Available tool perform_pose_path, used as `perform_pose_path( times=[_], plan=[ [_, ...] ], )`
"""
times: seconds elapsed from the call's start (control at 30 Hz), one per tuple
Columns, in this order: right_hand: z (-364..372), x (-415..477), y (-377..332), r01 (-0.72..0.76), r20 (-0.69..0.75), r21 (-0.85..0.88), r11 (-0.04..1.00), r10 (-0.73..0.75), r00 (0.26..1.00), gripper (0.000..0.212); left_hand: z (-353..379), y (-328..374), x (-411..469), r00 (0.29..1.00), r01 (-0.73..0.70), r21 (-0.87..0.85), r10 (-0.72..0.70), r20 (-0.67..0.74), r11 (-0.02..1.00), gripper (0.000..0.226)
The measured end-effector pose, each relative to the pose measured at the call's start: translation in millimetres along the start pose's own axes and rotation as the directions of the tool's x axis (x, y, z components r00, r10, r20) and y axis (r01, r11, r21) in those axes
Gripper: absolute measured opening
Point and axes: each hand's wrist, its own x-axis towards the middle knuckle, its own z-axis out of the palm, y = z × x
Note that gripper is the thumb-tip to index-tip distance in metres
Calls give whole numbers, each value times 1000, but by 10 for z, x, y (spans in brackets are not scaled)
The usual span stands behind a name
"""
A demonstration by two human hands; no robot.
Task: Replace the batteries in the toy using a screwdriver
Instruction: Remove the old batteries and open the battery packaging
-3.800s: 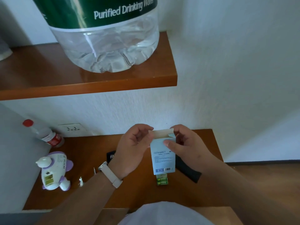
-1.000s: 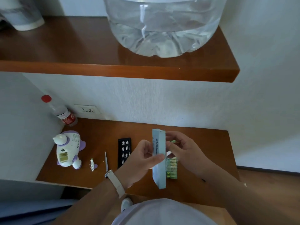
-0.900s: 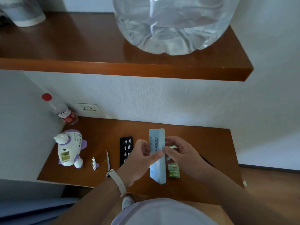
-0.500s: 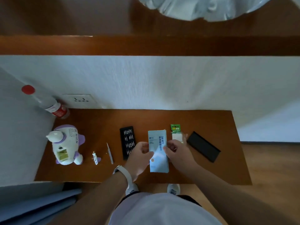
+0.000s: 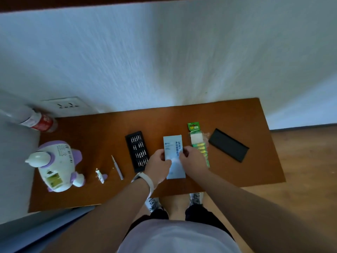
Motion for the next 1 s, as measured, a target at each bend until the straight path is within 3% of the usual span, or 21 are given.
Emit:
perform_pose_path(
  times=[0.3,0.47,0.57,0.7,0.8,1.0],
  plan=[
    [66,98,-26,72,11,-165,984,-71,997,15,29,-62,54,985,-132,429,168,-48,893,37],
    [-140,-24,-28,144,96,-133,981,-132,987,21,32,-57,14,982,-142,421,182,-56,896,45],
    [-385,-181,49,176,73,-93,980,-170,983,23,52,-28,-68,969,-165,499,234,-77,851,52],
    [-729,-256,348,121,16,-53,991,-120,993,18,178,41,-178,924,-270,584,376,-67,766,49],
    [-938,-214,595,75,-5,-77,994,-75,997,21,343,124,-193,920,-310,584,393,-17,750,45],
    [-1177,25,812,102,31,-72,992,-100,995,28,812,388,-167,945,-196,630,317,-84,751,29]
  ],
)
